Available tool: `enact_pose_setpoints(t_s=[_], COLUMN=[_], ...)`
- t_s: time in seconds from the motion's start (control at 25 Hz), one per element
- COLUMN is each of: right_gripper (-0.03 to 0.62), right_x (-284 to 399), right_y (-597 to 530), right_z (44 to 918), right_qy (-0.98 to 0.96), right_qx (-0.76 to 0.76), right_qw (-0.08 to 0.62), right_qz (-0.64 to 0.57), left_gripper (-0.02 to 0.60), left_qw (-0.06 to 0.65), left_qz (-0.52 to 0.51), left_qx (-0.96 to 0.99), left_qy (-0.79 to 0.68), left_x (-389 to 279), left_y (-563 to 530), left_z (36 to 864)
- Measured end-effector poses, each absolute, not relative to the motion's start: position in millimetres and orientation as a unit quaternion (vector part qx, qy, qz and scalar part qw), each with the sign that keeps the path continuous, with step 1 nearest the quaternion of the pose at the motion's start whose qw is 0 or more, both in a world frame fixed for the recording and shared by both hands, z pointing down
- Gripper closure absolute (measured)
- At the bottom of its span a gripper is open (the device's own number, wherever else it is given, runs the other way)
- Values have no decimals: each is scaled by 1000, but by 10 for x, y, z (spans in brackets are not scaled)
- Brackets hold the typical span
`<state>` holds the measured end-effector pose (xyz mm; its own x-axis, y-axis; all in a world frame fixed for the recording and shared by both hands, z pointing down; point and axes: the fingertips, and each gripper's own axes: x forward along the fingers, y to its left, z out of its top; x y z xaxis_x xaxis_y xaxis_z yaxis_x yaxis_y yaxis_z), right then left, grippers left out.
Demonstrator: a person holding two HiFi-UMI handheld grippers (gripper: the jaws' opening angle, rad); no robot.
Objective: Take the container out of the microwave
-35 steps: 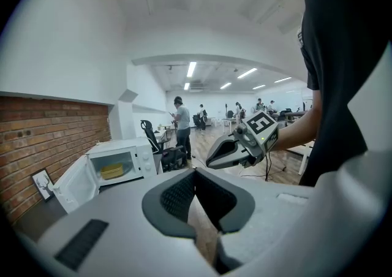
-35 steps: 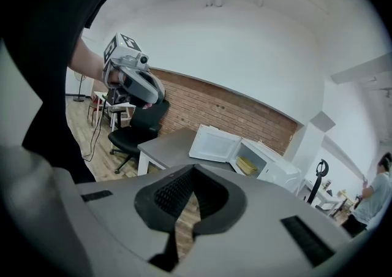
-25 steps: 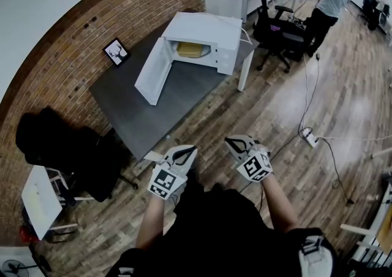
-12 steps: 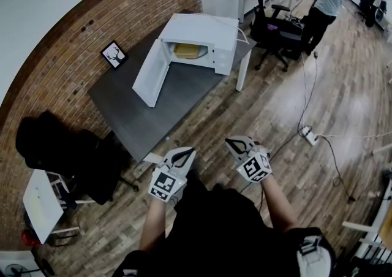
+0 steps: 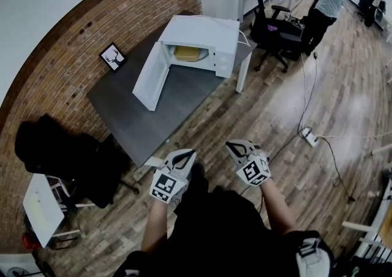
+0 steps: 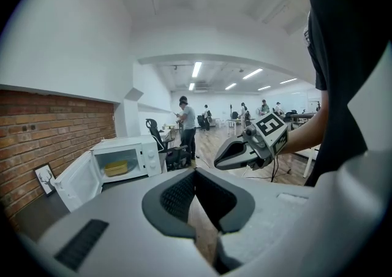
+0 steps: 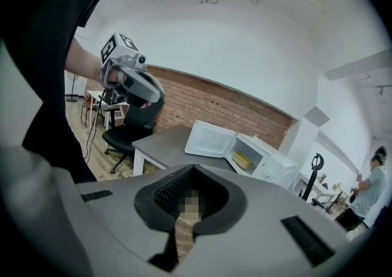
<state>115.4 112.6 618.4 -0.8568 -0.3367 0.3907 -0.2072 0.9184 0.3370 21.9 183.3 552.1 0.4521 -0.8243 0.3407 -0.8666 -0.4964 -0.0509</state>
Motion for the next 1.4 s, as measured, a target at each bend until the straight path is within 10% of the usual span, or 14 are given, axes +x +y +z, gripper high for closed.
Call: enact_pose_setpoints(t_s=[1.4], right_gripper=[595], right_x=[341], right_y=[234], right_z=[6243], right_qy=[-932], right_qx=[229], right_qw=[256], right_qz=[-119], left_gripper=[580], left_qw=[54], left_qz=[149], left_qx=[887], left_qy=[-434], left_x=[-876], left_y=[753], left_z=[5561])
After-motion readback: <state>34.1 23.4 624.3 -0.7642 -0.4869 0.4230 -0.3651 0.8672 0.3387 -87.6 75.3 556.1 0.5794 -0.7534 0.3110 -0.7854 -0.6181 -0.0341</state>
